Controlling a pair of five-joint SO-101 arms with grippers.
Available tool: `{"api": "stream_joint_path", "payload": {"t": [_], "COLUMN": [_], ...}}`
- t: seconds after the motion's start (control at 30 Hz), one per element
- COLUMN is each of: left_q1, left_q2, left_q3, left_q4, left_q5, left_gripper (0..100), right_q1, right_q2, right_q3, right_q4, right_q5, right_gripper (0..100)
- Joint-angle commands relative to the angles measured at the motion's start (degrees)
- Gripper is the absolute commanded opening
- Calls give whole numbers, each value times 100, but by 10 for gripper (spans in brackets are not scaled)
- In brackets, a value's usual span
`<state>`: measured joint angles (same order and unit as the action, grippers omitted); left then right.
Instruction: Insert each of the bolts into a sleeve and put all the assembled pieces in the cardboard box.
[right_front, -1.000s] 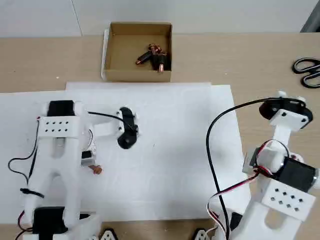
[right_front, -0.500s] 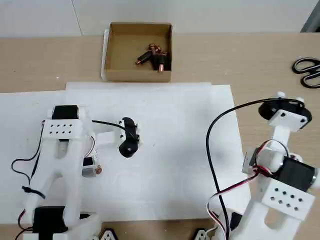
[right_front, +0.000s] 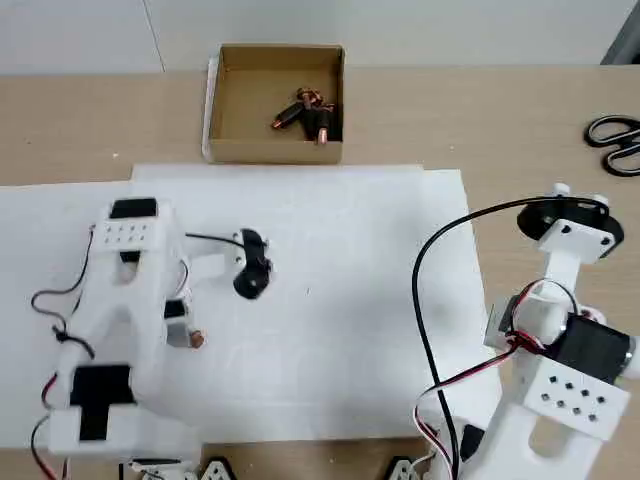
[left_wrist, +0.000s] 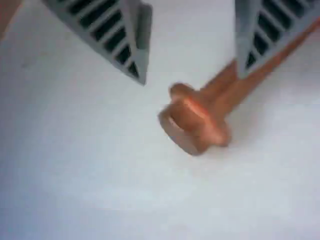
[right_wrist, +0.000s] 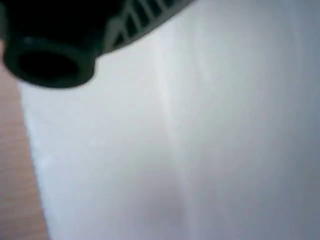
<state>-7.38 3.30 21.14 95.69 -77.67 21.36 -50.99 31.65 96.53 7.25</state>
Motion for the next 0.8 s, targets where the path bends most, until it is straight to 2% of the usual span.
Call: {"api": "stream_joint_path", "payload": {"t": [0.0, 0.2, 0.77], "left_q1": [-97, -211, -343], "left_q2": [387, 791, 835], "left_q3": [-848, -1288, -655], "left_q4": [360, 475, 475], "left_q5": [-1741, -1758, -1749], "left_gripper": [119, 119, 119], "right_q1": [31, 31, 31], "right_q2": [13, 13, 13], "right_q3": [-26, -26, -26], "right_q4": [-110, -110, -110], "right_q5": [53, 53, 53], "right_gripper": [4, 4, 4]}}
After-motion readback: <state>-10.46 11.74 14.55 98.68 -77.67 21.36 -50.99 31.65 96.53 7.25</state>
